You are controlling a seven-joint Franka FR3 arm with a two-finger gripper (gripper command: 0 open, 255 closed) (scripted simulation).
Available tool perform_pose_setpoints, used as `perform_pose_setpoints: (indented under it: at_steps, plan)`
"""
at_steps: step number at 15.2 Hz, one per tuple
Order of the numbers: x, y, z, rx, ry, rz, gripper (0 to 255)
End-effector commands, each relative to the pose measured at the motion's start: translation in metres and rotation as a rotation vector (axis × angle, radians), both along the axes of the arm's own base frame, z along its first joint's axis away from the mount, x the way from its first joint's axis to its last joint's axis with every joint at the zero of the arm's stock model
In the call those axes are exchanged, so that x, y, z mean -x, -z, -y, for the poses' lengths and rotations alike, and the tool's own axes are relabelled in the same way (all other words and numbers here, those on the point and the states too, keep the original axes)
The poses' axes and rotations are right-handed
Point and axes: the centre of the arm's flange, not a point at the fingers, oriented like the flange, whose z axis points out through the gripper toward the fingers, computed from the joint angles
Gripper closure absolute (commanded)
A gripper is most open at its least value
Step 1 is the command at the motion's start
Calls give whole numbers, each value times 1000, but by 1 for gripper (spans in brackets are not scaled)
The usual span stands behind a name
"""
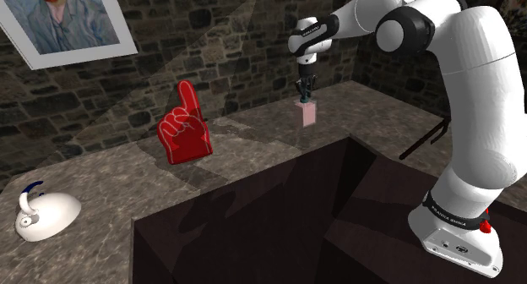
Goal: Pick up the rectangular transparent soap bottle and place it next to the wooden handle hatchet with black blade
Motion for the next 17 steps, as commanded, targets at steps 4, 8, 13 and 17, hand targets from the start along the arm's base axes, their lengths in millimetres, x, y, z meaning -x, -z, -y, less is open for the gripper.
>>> perform_pose_setpoints:
  at_steps: [4, 8, 13, 17]
  plan:
    - [0, -27, 1, 0, 0, 0, 255]
    - [0, -48, 1, 0, 0, 0, 255]
    - [0, -74, 1, 0, 0, 0, 255]
    - [0, -95, 1, 0, 0, 0, 255]
